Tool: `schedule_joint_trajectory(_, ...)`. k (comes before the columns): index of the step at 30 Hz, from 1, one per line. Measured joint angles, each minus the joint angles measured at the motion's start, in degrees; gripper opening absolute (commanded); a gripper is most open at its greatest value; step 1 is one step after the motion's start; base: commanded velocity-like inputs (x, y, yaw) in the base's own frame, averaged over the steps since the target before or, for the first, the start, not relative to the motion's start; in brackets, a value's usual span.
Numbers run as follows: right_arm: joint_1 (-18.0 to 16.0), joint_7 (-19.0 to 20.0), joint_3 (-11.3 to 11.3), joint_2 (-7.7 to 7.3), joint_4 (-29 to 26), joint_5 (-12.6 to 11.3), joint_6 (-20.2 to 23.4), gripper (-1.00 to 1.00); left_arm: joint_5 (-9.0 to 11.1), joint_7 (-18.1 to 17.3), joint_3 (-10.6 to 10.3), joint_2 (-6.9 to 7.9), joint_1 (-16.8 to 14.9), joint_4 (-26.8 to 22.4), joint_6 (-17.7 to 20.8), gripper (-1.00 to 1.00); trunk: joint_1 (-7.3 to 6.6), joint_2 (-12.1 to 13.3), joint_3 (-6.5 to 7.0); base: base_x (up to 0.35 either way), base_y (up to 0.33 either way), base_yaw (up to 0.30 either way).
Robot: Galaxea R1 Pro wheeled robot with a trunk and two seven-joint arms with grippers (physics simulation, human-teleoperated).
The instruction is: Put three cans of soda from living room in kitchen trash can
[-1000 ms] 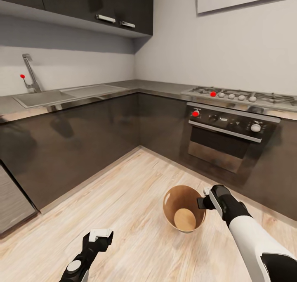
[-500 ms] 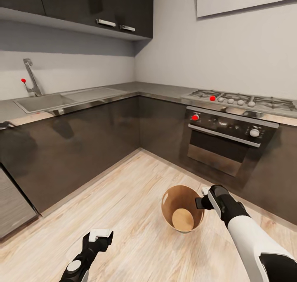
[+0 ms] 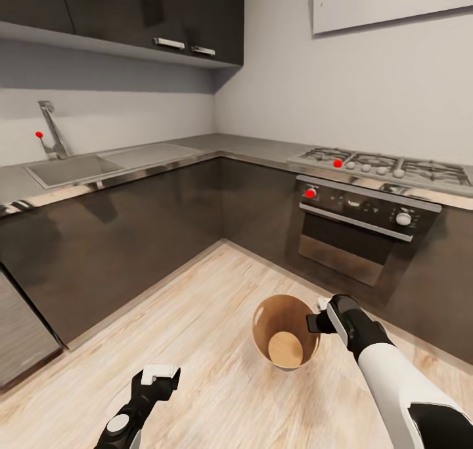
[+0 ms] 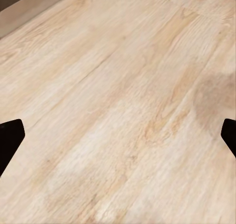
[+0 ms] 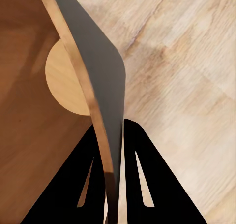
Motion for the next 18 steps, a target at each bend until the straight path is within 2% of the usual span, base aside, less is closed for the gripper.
schedule_joint_trajectory(18, 0.1, 0.0, 0.0, 0.75, 0.1, 0.0, 0.0, -1.00, -0.1, 0.0, 0.0, -0.04, 0.0, 0.1, 0.0, 1.00, -3.95, 7.2, 3.23, 0.000, 0.000, 0.000)
